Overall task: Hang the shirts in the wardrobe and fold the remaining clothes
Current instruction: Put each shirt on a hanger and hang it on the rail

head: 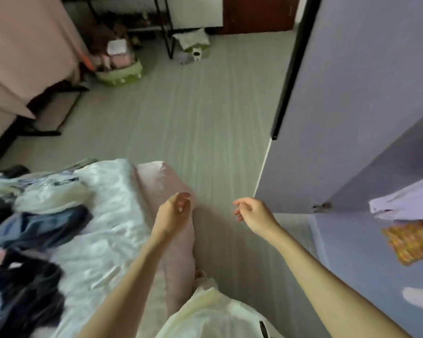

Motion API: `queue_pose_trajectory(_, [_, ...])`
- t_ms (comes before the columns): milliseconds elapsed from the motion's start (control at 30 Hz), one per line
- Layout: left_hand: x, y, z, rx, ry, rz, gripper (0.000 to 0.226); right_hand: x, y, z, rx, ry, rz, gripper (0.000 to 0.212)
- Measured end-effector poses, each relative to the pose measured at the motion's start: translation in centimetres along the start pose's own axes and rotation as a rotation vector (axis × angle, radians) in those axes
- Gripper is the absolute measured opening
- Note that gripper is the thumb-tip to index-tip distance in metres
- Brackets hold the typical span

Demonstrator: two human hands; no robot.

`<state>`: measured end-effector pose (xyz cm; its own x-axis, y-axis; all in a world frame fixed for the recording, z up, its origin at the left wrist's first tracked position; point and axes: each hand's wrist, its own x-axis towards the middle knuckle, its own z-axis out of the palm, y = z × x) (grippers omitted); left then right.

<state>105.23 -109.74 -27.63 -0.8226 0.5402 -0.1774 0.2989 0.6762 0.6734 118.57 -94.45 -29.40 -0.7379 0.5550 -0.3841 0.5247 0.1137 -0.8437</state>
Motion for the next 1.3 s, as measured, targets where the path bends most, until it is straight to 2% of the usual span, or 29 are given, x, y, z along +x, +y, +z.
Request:
queue_pose_trajectory(200, [-4.1,-12.1,-10.5,-0.062,0.298,-0.342,0.028,2.7,-7.5,14.0,-0.108,-0.351,-0.12,0.022])
queue_pose_trajectory(367, [-5.2,-21.9,-16.8,-0.024,0.383,-0.515,0.035,4.7,-11.8,25.4,-0.17,-0.527,-0.137,0.026])
queue_pose_trajectory(467, [-3.7,-28.4,-19.6,0.053,0.333,-0.581,0.04,6.4,-13.4,31.3,-0.235,-0.622,-0.124,0.027])
queue_pose_trajectory(633, [2.1,-38.2,-22.9,0.224,0.179,-0.652,0.054,10.5,-15.7,39.3,-0.326,-0.651,-0.099,0.029])
queue_pose_trajectory(733, [6.6,-43.2,-23.7,0.384,0.077,-0.613,0.067,13.6,-16.2,43.3,-0.363,-0.639,-0.081,0.029])
queue_pose_trajectory(833, [10.6,-47.6,-23.0,0.649,-0.082,-0.524,0.083,16.3,-15.5,46.2,-0.381,-0.619,-0.042,0.029])
queue_pose_trajectory(900, [12.4,-49.8,-22.6,0.798,-0.15,-0.519,0.081,17.5,-14.6,47.3,-0.413,-0.617,-0.031,0.031])
queue_pose_trajectory(933, [13.1,-51.0,-22.3,0.824,-0.159,-0.531,0.072,18.0,-14.1,47.8,-0.431,-0.62,-0.021,0.031])
queue_pose_trajectory(1033, [14.1,-52.1,-22.4,0.718,0.021,-0.459,0.031,18.5,-13.3,48.3,-0.461,-0.61,-0.003,0.032])
queue_pose_trajectory(1133, [13.5,-50.8,-23.2,0.539,0.251,-0.4,0.025,18.1,-13.1,48.4,-0.491,-0.578,-0.087,0.035])
queue_pose_trajectory(1233, [10.1,-48.7,-24.1,0.348,0.418,-0.452,0.023,16.7,-14.2,49.3,-0.517,-0.678,-0.276,0.072])
queue_pose_trajectory(1300, [6.9,-46.0,-23.9,0.236,0.44,-0.405,0.026,15.4,-15.1,50.0,-0.619,-0.773,-0.419,0.094])
